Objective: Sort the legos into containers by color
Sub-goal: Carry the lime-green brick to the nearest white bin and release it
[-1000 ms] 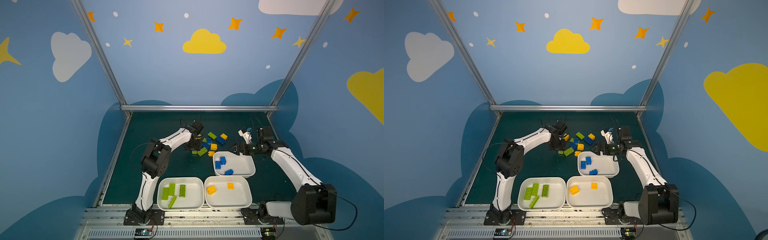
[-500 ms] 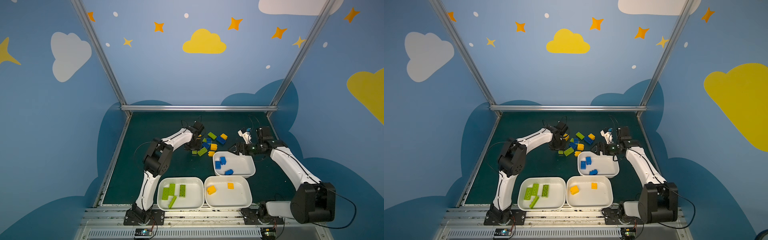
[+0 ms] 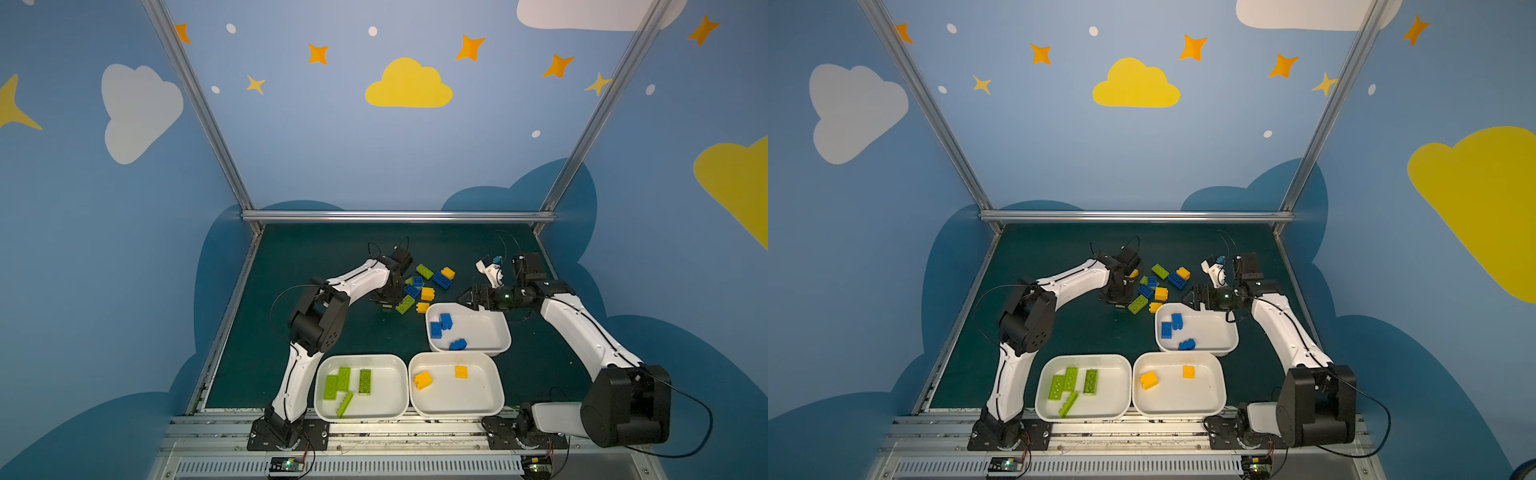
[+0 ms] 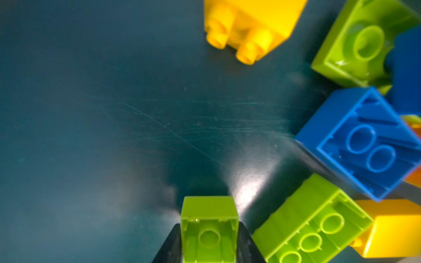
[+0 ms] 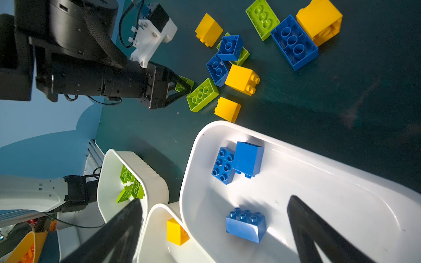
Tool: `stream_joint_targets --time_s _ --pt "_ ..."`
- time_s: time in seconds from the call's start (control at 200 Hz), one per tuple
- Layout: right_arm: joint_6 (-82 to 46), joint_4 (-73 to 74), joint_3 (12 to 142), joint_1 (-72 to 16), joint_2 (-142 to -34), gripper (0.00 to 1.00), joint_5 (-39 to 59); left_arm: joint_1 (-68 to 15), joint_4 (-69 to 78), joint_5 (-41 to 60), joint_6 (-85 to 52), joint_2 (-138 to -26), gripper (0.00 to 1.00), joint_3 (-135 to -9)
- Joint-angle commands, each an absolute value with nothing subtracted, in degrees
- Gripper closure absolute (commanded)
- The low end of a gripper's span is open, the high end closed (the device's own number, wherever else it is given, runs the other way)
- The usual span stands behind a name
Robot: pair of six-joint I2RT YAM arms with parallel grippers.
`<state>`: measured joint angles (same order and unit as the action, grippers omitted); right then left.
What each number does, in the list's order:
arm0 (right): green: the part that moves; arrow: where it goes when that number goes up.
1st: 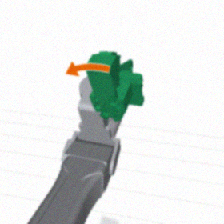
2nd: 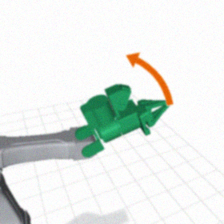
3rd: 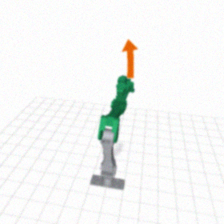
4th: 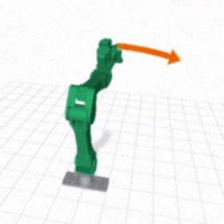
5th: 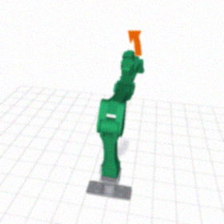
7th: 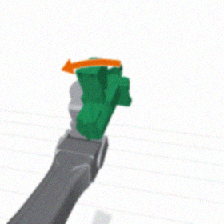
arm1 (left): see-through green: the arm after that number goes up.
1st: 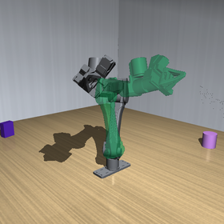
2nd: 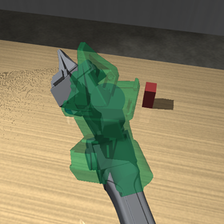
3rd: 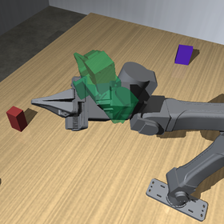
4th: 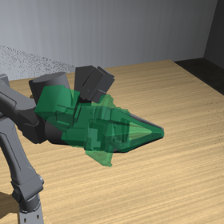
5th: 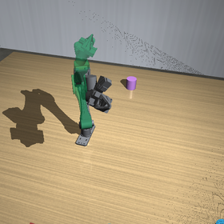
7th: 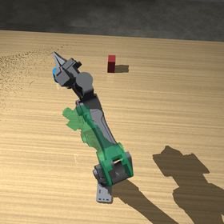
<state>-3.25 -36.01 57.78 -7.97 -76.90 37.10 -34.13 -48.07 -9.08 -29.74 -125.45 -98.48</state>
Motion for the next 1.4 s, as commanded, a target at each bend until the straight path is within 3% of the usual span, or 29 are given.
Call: stream_joint_targets --time_s 0.0,0.11,0.475,0.596,0.746,0.881,1.041,1.236,1.396 --pt "-3.2 -36.9 58.1 -8.0 -76.0 0.02 36.8 -33.7 -49.8 -9.7 -27.9 -127.2 0.68 -100.2" --pt "-2.9 -37.7 58.7 -7.6 -75.5 0.02 36.2 -33.4 -51.4 -10.5 -26.6 -126.3 0.75 -100.5" --pt "-2.0 -38.2 59.4 -6.9 -75.5 0.02 37.2 -35.1 -59.7 -4.9 -22.7 -111.1 0.72 -97.2" --pt "-1.2 -38.0 59.5 -7.0 -75.6 0.02 38.1 -36.5 -62.2 -2.9 -25.2 -102.2 0.72 -89.1" --pt "-0.1 -37.4 59.2 -7.3 -75.8 0.02 38.8 -37.5 -61.0 8.9 -27.1 -89.8 0.71 -76.6" --pt "1.3 -36.6 59.2 -7.3 -75.7 0.02 38.6 -37.3 -63.3 10.8 -26.9 -79.8 0.71 -67.7" --pt "1.8 -36.5 59.8 -7.4 -77.2 0.01 39.2 -37.6 -64.4 19.7 -24.6 -70.2 0.73 -59.9" --pt "1.5 -35.4 60.5 -8.2 -79.3 0.02 40.0 -38.6 -63.7 21.2 -25.9 -64.4 0.72 -50.6" --pt "1.6 -35.5 60.7 -8.4 -79.9 0.02 40.2 -39.8 -61.7 22.1 -31.3 -65.8 0.72 -47.1"
